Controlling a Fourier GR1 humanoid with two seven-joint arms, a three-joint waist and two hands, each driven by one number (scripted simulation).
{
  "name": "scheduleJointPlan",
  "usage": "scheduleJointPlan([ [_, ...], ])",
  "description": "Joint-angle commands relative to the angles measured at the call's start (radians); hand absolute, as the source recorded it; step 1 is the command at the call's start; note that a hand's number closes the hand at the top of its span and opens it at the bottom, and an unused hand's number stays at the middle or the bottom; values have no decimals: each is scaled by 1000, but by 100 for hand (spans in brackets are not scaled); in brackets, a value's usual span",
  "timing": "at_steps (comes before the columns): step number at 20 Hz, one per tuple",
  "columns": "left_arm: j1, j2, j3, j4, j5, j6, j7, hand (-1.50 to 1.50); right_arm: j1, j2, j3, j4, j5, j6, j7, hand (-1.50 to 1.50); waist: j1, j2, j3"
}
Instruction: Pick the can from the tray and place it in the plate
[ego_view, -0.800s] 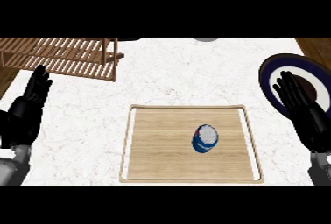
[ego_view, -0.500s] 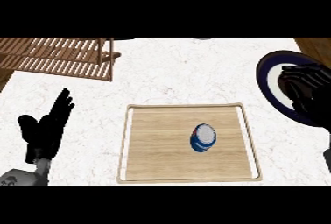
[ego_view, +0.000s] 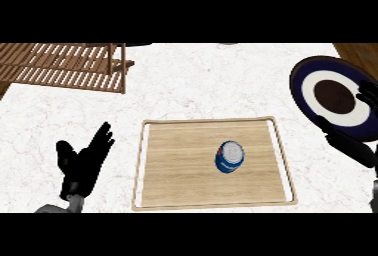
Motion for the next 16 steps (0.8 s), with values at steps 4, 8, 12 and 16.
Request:
scheduleJointPlan([
  [4, 41, -40, 3, 3, -41, -33, -23, 0, 164, 6, 103, -279, 198, -44, 153, -150, 15, 0, 2],
  [8, 22, -60, -22, -7, -38, -7, 11, 0, 166, -205, 156, -303, 230, 150, 375, -150, 13, -1, -2],
  [12, 35, -46, -13, -25, -35, -13, 33, 0, 161, -301, 202, -404, 242, 281, 560, -150, 16, -2, -1],
  [16, 23, -37, -3, -39, -32, -36, 49, 0, 6, -314, 270, -476, 310, 359, 842, -150, 33, 1, -1],
])
